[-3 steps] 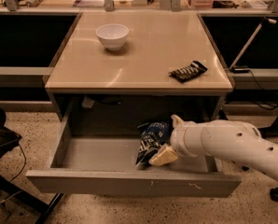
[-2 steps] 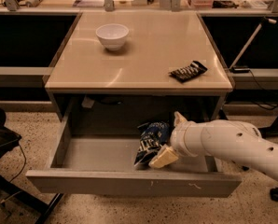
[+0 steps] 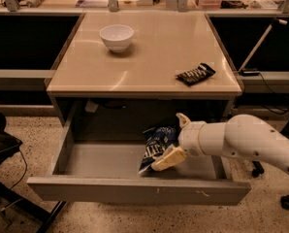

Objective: Place blue chip bag into top drawer

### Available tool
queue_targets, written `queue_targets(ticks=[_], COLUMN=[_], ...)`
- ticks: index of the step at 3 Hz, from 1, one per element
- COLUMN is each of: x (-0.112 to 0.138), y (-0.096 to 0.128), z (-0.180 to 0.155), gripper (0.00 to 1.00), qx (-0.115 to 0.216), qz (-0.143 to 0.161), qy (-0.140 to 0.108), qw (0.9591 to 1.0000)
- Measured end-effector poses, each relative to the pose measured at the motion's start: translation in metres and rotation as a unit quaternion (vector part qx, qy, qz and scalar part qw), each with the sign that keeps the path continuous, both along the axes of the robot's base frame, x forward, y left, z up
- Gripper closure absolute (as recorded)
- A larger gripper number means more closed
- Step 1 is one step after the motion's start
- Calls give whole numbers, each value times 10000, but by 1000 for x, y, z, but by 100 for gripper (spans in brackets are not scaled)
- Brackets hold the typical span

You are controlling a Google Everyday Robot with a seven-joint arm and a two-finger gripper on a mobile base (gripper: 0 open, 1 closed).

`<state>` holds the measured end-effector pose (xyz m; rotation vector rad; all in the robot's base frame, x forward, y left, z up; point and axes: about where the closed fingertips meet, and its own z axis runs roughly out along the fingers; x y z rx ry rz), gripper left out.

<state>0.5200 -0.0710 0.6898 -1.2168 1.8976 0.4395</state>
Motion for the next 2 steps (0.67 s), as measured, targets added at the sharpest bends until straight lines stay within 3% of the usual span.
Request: queue_targets(ticks=[1, 2], x=[3, 3], y=[2, 2], z=[20, 20], gripper=[0, 0], qx=[546, 546], qz=[219, 219], qy=[-102, -102], qw=[9982, 9982])
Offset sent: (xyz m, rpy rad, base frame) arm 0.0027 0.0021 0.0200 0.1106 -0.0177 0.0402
